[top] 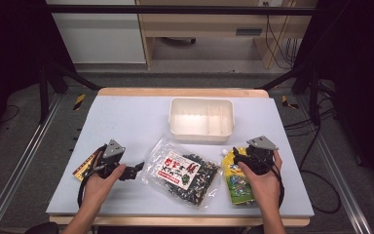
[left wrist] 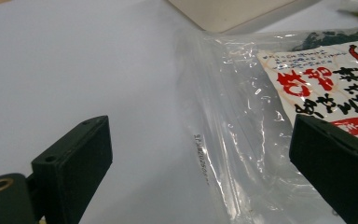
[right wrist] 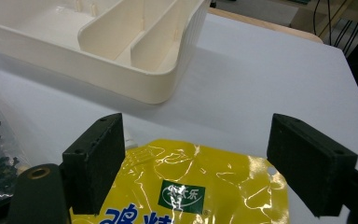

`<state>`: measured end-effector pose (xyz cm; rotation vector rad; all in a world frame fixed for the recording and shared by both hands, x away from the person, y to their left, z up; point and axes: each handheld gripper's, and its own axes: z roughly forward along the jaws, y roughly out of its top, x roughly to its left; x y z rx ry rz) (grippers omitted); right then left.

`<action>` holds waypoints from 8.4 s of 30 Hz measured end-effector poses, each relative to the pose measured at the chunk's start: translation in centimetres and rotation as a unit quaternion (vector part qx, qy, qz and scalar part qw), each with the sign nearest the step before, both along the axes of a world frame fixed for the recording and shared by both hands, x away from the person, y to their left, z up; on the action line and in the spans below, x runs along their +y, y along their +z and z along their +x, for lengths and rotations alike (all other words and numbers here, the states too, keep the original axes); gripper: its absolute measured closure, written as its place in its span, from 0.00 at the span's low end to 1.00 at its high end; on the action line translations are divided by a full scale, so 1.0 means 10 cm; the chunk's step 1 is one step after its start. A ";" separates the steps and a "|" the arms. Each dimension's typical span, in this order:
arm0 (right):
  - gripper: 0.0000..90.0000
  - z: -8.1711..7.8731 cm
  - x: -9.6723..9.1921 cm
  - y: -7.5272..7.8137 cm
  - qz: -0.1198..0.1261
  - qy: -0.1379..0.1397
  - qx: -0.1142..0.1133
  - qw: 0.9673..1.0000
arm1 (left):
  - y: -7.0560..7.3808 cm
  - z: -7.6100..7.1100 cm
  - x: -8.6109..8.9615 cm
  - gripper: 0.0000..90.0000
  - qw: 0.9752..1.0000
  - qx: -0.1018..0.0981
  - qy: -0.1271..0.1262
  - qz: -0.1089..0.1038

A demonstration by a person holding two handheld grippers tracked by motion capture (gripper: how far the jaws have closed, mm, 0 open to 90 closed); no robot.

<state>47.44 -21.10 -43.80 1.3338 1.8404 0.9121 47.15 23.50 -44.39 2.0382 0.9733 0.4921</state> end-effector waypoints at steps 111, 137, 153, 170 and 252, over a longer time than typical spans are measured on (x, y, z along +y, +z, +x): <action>0.22 0.03 0.53 0.24 0.006 0.105 -0.015 0.994 | 0.47 -0.15 0.21 1.00 0.998 -0.010 -0.032 0.058; 0.22 0.27 0.85 0.60 -0.016 0.168 -0.019 0.986 | 1.14 0.33 0.15 1.00 0.992 -0.052 -0.075 0.092; 0.18 0.36 0.75 0.89 -0.034 0.185 -0.024 0.982 | 1.49 0.30 -0.17 1.00 0.985 -0.090 -0.109 0.098; 0.18 0.42 0.60 1.23 -0.061 0.228 -0.021 0.971 | 1.68 0.37 -0.43 1.00 0.980 -0.101 -0.139 0.105; 0.54 0.74 0.88 1.67 -0.167 0.463 0.110 0.864 | 2.04 0.31 -0.89 1.00 0.962 -0.132 -0.209 0.115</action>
